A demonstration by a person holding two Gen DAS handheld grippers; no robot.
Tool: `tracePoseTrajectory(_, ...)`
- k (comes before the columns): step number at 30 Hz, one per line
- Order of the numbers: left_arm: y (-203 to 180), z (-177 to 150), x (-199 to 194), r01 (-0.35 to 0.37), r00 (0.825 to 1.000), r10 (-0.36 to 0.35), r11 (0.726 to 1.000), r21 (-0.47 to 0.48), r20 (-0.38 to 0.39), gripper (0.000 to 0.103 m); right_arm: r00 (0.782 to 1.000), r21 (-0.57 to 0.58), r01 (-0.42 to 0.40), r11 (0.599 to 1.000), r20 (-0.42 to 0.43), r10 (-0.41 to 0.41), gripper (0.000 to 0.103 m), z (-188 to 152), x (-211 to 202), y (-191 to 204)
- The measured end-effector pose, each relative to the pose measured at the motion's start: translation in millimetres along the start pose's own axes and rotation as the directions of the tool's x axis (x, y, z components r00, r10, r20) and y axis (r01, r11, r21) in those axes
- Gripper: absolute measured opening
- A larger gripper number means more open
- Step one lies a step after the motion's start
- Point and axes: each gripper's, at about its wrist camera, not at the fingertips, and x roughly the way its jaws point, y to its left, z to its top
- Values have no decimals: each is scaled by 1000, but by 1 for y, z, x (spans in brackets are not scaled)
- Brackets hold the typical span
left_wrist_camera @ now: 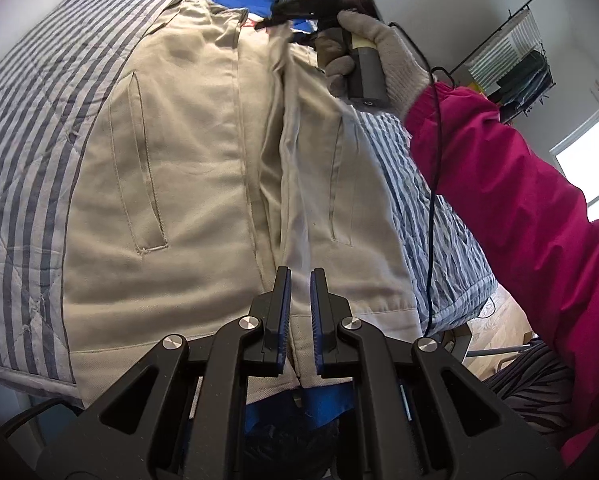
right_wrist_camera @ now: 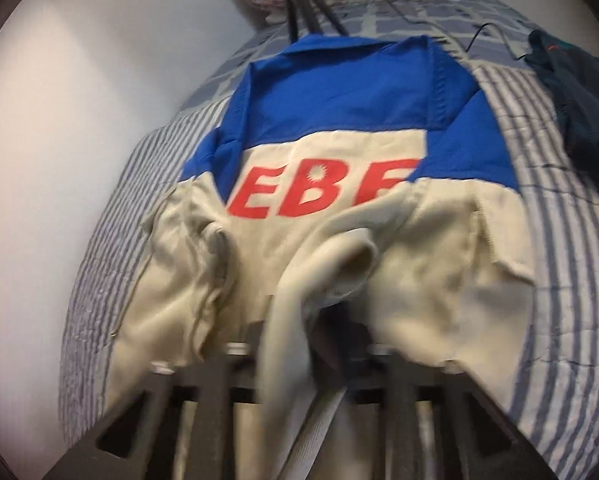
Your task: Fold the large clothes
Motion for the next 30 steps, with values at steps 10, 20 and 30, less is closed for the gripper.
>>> tracePoseTrajectory(10, 0, -1, -6, 12, 1000, -12, 1000, -5, 14, 6, 978, -21, 207, 978, 40, -206, 19, -27, -42, -14)
tracePoseTrajectory(20, -6, 1, -11, 13, 1000, -13, 1000, 3, 26, 6, 998, -159, -2, 987, -61, -7, 19, -50, 11, 38)
tracePoseTrajectory(30, 17, -6, -45, -6, 995, 8, 1000, -15, 99, 11, 999, -133, -48, 990, 17, 51, 22, -92, -96, 35)
